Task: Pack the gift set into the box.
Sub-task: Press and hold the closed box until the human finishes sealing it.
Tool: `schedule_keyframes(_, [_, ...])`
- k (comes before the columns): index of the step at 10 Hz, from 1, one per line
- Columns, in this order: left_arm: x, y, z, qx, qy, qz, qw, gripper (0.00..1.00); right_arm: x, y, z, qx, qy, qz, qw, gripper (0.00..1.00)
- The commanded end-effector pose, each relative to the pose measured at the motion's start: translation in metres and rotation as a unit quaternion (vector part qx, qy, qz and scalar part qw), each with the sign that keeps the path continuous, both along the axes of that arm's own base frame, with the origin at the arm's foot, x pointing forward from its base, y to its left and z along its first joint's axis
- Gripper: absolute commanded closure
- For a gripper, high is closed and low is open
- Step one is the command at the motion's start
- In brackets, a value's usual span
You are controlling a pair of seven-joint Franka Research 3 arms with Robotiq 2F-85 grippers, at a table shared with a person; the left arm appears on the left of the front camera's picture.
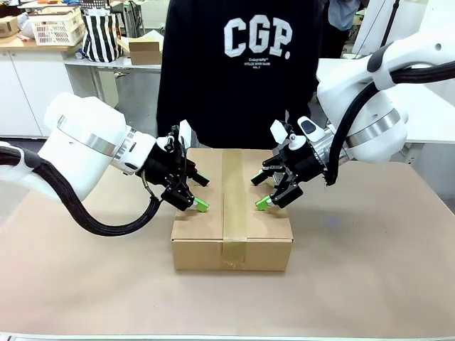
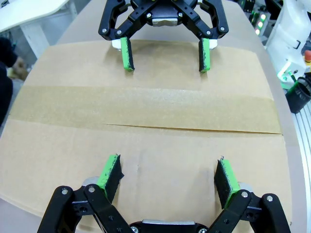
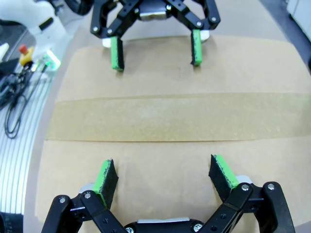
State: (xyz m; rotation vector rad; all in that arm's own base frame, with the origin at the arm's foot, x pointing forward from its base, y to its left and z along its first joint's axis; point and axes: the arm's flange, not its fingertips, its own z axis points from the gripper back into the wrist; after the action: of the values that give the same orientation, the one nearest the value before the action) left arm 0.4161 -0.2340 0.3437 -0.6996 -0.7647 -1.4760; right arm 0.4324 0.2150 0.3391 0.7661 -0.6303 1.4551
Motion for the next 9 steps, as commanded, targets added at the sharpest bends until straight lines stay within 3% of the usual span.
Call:
schedule_keyframes(1, [-0.0012, 0.0004, -0.0019, 0.002, 0.000, 0.001, 1.000, 0.00, -0.0009, -0.0002, -0.0045, -0.004, 0.002, -0.003, 1.000, 0.00])
schedule_keyframes(9, [-0.0012, 0.0004, -0.0019, 0.002, 0.000, 0.001, 1.000, 0.00, -0.0009, -0.0002, -0.0045, -0.004, 0.002, -0.003, 1.000, 0.00])
